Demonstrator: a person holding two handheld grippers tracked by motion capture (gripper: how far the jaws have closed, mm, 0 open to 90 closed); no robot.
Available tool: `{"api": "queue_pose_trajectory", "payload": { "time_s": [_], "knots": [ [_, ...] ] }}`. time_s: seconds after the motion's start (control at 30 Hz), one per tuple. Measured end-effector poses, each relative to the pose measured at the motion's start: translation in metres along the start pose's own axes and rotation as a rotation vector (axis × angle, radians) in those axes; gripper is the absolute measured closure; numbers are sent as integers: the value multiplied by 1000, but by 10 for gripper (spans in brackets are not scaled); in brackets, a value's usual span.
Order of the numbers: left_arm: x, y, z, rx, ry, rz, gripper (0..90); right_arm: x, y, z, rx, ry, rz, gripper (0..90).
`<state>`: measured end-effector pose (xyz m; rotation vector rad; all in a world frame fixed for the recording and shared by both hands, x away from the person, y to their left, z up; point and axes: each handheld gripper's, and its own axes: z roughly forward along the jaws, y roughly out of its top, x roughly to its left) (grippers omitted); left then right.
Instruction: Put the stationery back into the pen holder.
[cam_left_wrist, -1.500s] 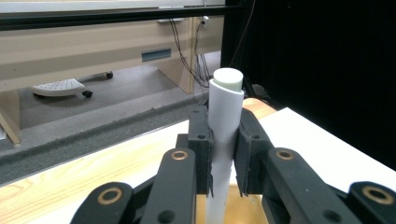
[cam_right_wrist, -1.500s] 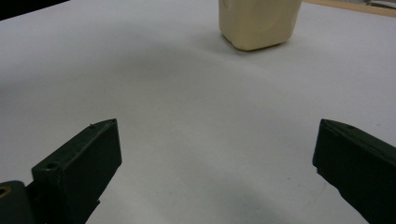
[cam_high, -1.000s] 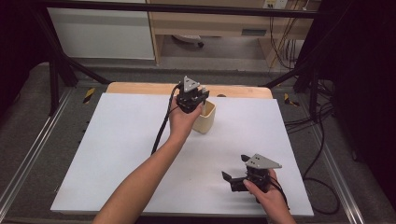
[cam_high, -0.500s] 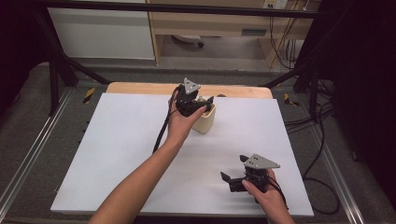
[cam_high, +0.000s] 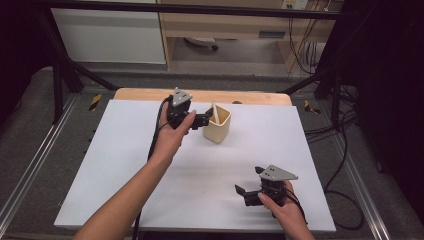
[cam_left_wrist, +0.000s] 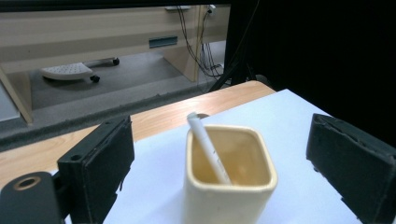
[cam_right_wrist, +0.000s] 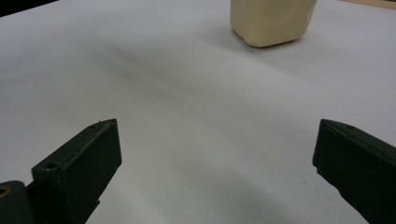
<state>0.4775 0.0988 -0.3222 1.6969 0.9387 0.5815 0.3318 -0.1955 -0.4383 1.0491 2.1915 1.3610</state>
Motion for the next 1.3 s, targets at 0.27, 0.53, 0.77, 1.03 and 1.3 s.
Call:
{"api": "queue_pose_trajectory", "payload": {
  "time_s": [0.27, 0.53, 0.77, 1.03, 1.3],
  "knots": [
    [12, -11, -36, -19, 4, -33, 67, -1, 0, -2, 8, 3, -5, 18],
    [22, -39, -68, -26, 26, -59, 69, -7, 1, -5, -6, -13, 5, 18],
    [20, -73, -100, -22, 55, -51, 73, -13, 0, -9, -9, -31, 16, 19],
    [14, -116, -141, -24, 76, -93, 79, -31, -1, -18, -30, -84, 42, 19],
    [10, -146, -157, 18, 86, -133, 76, -45, -4, -19, -13, -202, 61, 19]
  ]
}}
